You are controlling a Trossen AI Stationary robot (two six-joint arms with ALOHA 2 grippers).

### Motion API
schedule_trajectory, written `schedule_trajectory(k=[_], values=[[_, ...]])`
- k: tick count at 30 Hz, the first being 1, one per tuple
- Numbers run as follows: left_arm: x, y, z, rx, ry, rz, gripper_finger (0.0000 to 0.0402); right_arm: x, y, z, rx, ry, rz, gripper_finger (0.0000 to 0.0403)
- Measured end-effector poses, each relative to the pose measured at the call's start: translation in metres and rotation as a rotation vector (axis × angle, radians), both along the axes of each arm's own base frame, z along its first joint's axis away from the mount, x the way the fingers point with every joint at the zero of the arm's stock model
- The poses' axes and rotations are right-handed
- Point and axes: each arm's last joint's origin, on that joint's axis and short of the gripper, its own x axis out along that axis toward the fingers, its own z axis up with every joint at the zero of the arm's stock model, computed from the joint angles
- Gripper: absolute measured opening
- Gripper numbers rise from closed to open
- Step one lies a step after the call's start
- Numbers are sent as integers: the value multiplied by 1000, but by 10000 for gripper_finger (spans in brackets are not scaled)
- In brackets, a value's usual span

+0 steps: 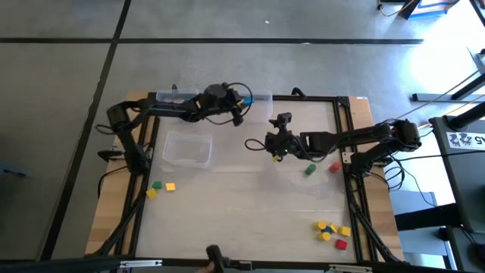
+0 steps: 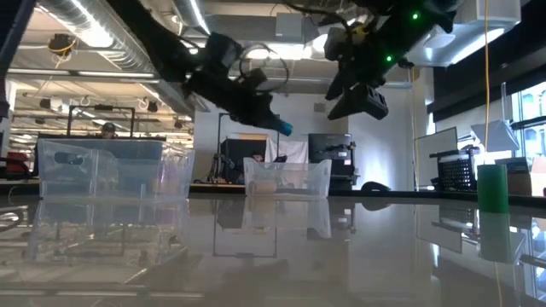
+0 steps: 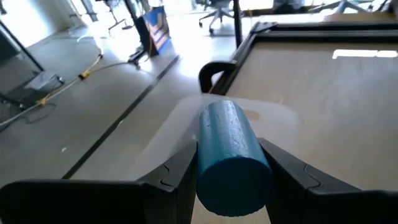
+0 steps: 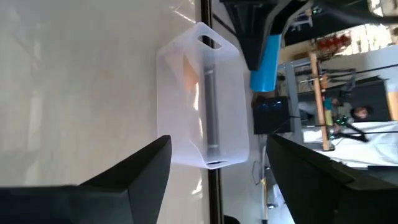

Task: Sort blocks by size
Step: Put the blue cylinder game block into the top middle transparent bin, then put the green cylinder game block into the top center transparent bin

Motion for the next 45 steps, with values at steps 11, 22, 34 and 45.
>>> schedule_trajectory(k=[11, 22, 34, 45], values=[[3, 32, -18, -72, -3, 90, 142, 0, -21, 0, 59, -18, -8, 269], [2, 33, -17, -109, -30, 114, 176, 0, -21, 0, 63, -17, 0, 269], [-3, 15, 15, -148, -79, 104, 205, 0, -20, 0, 58, 1, 22, 269], [-14, -46, 54, -178, 64, -34, 205, -30, 19, 52, 136, 111, 138, 269]])
